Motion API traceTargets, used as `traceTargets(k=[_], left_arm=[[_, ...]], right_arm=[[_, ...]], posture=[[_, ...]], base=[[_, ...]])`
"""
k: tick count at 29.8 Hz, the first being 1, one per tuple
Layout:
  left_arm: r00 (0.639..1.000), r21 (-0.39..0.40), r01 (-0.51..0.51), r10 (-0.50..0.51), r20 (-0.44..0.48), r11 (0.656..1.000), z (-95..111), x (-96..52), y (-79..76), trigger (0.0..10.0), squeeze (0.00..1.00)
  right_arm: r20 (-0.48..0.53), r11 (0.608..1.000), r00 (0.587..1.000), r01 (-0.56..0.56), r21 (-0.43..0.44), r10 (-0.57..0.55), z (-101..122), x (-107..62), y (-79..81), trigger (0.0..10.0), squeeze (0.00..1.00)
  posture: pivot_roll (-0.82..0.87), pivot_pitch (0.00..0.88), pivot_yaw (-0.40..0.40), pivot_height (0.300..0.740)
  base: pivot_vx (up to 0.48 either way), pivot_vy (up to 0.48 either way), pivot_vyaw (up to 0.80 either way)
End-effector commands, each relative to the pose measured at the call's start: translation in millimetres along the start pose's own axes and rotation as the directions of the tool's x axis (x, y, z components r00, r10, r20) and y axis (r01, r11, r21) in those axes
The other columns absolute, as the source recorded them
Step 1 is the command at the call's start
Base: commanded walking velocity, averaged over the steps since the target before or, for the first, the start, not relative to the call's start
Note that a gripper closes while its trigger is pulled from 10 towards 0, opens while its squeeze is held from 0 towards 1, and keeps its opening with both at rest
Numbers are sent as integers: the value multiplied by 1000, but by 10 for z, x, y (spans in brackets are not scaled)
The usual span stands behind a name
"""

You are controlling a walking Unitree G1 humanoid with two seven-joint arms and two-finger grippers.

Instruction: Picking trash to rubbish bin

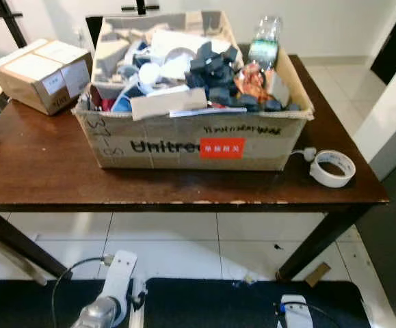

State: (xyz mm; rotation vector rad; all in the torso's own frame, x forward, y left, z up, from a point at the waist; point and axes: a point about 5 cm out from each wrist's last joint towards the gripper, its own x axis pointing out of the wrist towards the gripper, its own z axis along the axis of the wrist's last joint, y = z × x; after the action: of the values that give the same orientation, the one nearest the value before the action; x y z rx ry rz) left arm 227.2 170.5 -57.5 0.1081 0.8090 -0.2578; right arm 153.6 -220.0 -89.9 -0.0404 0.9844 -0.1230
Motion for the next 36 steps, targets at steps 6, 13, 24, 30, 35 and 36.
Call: traceTargets(k=[6, 13, 24, 30, 35, 36], left_arm=[[1000, -12, 1, -1, -26, 1000, -67, -15, 10, 10000, 0], [1000, -11, 2, -2, -26, 1000, -66, -16, 13, 10000, 0], [1000, -16, -1, 1, -22, 1000, -62, -18, 28, 10000, 0], [1000, -1, -15, 15, -15, 1000, -50, -18, 37, 10000, 0], [1000, 4, -12, 12, -18, 1000, -52, -18, 35, 10000, 0], [1000, 5, -9, 9, -19, 1000, -54, -18, 33, 10000, 0]], right_arm=[[-38, 1000, 999, 4, 26, -3, -123, -22, 8, 10000, 0], [-42, 1000, 999, 5, 26, -4, -143, -28, 5, 10000, 0], [-39, 1000, 999, 5, 25, -4, -145, -29, 3, 10000, 0], [-37, 1000, 999, 5, 25, -4, -141, -28, 2, 10000, 0], [-39, 1000, 999, 5, 26, -4, -143, -29, -1, 10000, 0], [-39, 1000, 999, 6, 26, -5, -145, -30, -3, 10000, 0]], posture=[[19, 125, 72, 740], [20, 124, 72, 740], [22, 122, 71, 740], [21, 121, 71, 740], [19, 122, 72, 740], [19, 122, 73, 740]], base=[[307, 0, 0], [296, 0, 0], [292, 0, 0], [129, 0, 0], [0, 0, 0], [0, 0, 0]])
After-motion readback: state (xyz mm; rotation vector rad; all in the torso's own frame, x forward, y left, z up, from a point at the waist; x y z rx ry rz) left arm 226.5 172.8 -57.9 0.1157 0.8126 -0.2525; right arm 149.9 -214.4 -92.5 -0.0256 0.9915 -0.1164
